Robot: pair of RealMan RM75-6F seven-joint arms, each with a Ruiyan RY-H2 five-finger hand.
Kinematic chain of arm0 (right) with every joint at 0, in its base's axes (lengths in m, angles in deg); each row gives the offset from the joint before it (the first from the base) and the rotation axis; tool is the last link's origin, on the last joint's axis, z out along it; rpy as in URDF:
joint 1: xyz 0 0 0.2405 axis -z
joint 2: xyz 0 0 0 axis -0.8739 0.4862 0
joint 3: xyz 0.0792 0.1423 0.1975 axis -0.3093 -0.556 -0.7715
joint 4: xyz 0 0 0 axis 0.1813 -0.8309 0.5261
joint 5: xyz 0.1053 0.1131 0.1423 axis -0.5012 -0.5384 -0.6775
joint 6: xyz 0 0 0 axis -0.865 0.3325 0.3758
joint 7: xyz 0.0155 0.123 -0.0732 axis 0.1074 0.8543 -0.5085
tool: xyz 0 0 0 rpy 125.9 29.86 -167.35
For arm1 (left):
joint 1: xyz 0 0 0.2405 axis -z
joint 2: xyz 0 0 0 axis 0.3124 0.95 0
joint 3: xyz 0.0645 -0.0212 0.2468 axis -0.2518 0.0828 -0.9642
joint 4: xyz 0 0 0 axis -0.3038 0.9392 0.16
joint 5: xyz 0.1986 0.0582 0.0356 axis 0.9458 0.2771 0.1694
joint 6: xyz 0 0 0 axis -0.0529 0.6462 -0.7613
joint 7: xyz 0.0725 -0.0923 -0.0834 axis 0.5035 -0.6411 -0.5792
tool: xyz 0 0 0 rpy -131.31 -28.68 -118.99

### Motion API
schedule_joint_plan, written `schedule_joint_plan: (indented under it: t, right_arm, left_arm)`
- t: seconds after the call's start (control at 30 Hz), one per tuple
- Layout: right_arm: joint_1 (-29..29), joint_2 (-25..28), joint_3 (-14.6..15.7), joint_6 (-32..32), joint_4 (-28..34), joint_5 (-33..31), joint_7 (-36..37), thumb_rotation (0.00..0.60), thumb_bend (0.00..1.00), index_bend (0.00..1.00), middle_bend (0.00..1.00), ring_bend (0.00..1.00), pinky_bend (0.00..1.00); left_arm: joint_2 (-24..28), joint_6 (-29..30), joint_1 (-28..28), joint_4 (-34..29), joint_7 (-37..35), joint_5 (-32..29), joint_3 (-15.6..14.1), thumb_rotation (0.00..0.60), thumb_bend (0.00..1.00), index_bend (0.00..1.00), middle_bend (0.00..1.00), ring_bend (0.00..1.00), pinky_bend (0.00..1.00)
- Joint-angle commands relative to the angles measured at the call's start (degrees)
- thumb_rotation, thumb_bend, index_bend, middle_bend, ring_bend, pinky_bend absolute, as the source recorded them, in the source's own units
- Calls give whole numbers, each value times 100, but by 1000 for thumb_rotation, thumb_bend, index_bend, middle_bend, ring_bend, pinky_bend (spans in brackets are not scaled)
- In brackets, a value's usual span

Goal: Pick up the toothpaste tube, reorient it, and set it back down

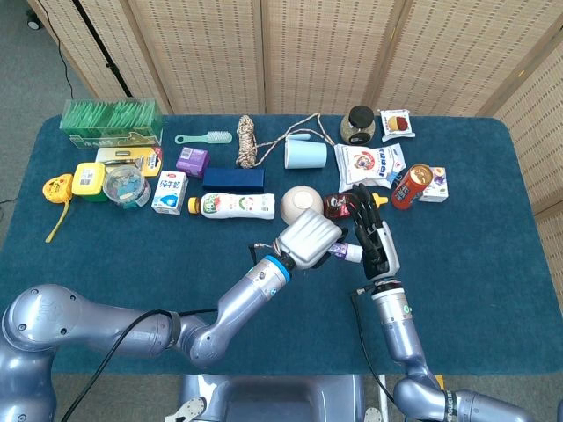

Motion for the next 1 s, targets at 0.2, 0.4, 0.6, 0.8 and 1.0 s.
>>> schedule_joint_plan:
  t: [0.2, 0.4, 0.6, 0.8, 1.0]
  right_arm:
    - [28, 77, -4, -13, -17, 19, -13, 282, 0, 0, 0, 0, 0]
    - [37, 122, 8, -46, -35, 31, -10, 281, 0, 0, 0, 0, 0]
    - [68, 262, 33, -98, -61, 63, -29, 283, 0, 0, 0, 0, 0]
    - [114, 564, 69, -193, -91, 164, -51, 282, 0, 0, 0, 0, 0]
    - [189, 903, 124, -279, -115, 219, -62, 283, 0, 0, 0, 0, 0]
  left_arm:
    - [106, 38, -118, -100, 6, 78, -75, 600, 596, 655, 572, 597, 592]
    - [203, 62, -216, -204, 7, 174, -136, 600, 596, 655, 572, 596, 592]
    - [357, 96, -363, -348, -37, 291, -207, 600, 595, 655, 572, 595, 592]
    - [595, 99, -589, -592, -101, 541, -407, 600, 595, 655, 572, 589, 592]
    - [740, 91, -805, -722, -172, 735, -613, 600, 594, 655, 572, 584, 592]
